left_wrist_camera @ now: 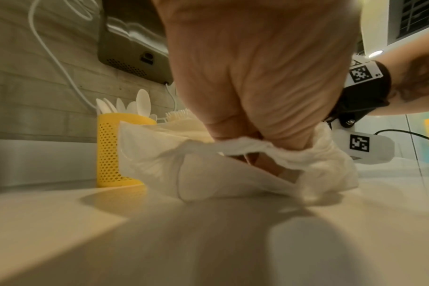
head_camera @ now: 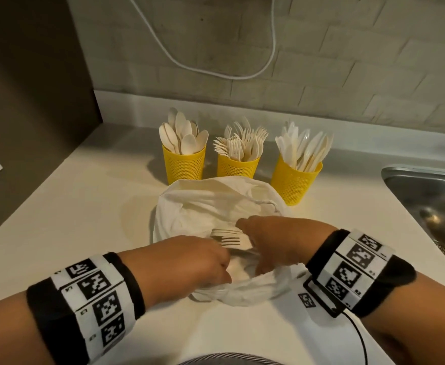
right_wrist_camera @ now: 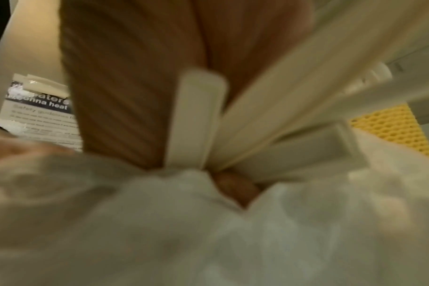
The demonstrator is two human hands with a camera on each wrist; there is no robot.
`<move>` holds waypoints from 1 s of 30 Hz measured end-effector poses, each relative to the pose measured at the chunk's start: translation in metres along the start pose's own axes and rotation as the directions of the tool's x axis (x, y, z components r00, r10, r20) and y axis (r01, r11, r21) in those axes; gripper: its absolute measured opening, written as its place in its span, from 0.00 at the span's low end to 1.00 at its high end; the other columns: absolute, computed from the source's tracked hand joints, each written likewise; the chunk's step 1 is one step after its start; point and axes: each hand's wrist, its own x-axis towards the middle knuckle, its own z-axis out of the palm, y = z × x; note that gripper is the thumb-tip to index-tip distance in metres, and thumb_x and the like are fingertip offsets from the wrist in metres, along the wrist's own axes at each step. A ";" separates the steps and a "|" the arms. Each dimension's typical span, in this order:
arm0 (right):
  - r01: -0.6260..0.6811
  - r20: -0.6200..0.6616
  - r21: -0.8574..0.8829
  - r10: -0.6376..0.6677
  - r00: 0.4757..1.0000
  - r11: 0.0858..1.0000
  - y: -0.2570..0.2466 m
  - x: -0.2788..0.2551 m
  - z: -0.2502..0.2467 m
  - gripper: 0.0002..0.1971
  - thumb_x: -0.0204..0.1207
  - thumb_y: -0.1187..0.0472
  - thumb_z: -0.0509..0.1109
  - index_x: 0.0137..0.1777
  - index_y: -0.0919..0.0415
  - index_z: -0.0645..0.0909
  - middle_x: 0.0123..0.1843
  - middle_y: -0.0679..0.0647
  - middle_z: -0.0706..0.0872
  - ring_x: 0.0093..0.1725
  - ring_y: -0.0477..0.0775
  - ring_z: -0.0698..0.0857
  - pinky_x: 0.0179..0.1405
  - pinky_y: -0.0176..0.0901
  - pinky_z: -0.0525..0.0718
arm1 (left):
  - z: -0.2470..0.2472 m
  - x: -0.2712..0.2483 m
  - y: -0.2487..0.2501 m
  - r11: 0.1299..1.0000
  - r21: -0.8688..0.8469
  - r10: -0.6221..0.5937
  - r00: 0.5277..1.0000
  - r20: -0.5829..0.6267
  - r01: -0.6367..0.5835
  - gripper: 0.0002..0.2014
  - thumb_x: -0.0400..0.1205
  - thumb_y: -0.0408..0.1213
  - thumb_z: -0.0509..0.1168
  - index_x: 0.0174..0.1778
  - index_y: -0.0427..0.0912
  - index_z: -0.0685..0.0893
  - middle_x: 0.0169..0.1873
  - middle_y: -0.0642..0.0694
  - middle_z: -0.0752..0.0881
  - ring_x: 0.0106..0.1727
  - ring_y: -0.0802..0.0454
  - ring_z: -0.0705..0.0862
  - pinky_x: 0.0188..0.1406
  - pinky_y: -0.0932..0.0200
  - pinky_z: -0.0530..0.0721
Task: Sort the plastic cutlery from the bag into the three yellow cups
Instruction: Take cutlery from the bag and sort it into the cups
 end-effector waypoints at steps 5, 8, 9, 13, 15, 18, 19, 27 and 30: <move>-0.066 -0.023 -0.064 0.065 0.998 0.996 0.003 -0.003 0.004 0.30 0.68 0.49 0.81 0.65 0.57 0.72 0.58 0.53 0.81 0.45 0.54 0.79 0.38 0.44 0.73 | 0.005 0.003 -0.002 0.992 -0.060 -0.117 0.992 -0.039 0.114 0.11 0.83 0.56 0.63 0.45 0.52 0.77 0.38 0.63 0.73 0.33 0.67 0.72 0.27 0.70 0.66; -0.079 -0.042 -0.064 0.077 0.996 0.995 0.002 -0.001 0.002 0.18 0.71 0.51 0.77 0.57 0.56 0.79 0.51 0.54 0.82 0.44 0.55 0.80 0.35 0.41 0.73 | 0.003 -0.004 -0.008 0.991 0.100 -0.098 0.991 0.086 0.090 0.24 0.81 0.66 0.50 0.60 0.56 0.79 0.42 0.60 0.77 0.41 0.57 0.77 0.37 0.61 0.75; -0.082 -0.052 -0.056 0.079 0.996 0.995 0.001 0.000 0.003 0.18 0.71 0.50 0.76 0.58 0.55 0.81 0.52 0.53 0.81 0.47 0.56 0.81 0.37 0.40 0.74 | -0.004 -0.007 -0.006 0.989 0.118 -0.104 0.982 0.160 0.085 0.24 0.83 0.64 0.48 0.64 0.57 0.79 0.46 0.57 0.77 0.43 0.53 0.78 0.38 0.56 0.75; -0.104 -0.103 -0.027 0.101 0.990 0.994 -0.002 0.005 0.007 0.25 0.69 0.48 0.78 0.64 0.55 0.80 0.59 0.52 0.85 0.56 0.57 0.84 0.42 0.41 0.72 | -0.019 -0.014 -0.003 0.975 0.018 -0.213 0.910 0.357 0.221 0.24 0.85 0.40 0.62 0.75 0.68 0.70 0.52 0.57 0.66 0.48 0.49 0.76 0.41 0.53 0.77; -0.123 -0.101 -0.023 0.121 0.988 0.992 -0.003 0.008 0.008 0.25 0.69 0.48 0.78 0.63 0.56 0.79 0.57 0.52 0.86 0.55 0.58 0.85 0.42 0.42 0.73 | -0.023 -0.013 0.001 0.974 0.035 -0.218 0.877 0.427 0.225 0.32 0.82 0.36 0.64 0.75 0.74 0.63 0.57 0.57 0.66 0.53 0.46 0.77 0.49 0.47 0.82; -0.152 -0.060 0.043 0.155 0.986 0.987 -0.001 0.011 0.004 0.22 0.72 0.47 0.76 0.63 0.56 0.82 0.57 0.52 0.87 0.51 0.56 0.84 0.44 0.42 0.76 | -0.032 -0.014 0.009 0.968 0.037 -0.231 0.831 0.506 0.247 0.31 0.82 0.37 0.64 0.75 0.72 0.65 0.64 0.55 0.65 0.55 0.46 0.76 0.52 0.49 0.80; -0.174 -0.047 0.114 0.180 0.983 0.978 0.003 0.011 0.003 0.22 0.71 0.46 0.77 0.62 0.56 0.83 0.55 0.51 0.87 0.49 0.54 0.82 0.44 0.41 0.75 | -0.035 -0.014 0.011 0.967 0.034 -0.232 0.816 0.529 0.253 0.28 0.82 0.35 0.63 0.73 0.70 0.69 0.65 0.55 0.64 0.53 0.47 0.75 0.51 0.51 0.79; -0.207 -0.011 0.285 0.219 0.976 0.936 0.018 0.003 0.000 0.18 0.68 0.52 0.79 0.58 0.53 0.85 0.36 0.44 0.83 0.28 0.43 0.77 0.15 0.28 0.69 | -0.041 -0.013 0.017 0.969 -0.066 -0.180 0.868 0.462 0.236 0.21 0.82 0.43 0.63 0.71 0.64 0.77 0.63 0.59 0.65 0.59 0.55 0.69 0.56 0.57 0.74; -0.172 -0.018 0.294 0.185 0.983 0.940 0.017 0.006 0.004 0.19 0.67 0.57 0.80 0.58 0.55 0.84 0.45 0.49 0.87 0.40 0.51 0.83 0.34 0.35 0.80 | -0.035 -0.005 0.023 0.984 -0.122 -0.089 0.955 0.284 0.128 0.18 0.81 0.43 0.64 0.67 0.55 0.82 0.79 0.57 0.62 0.79 0.55 0.61 0.77 0.57 0.65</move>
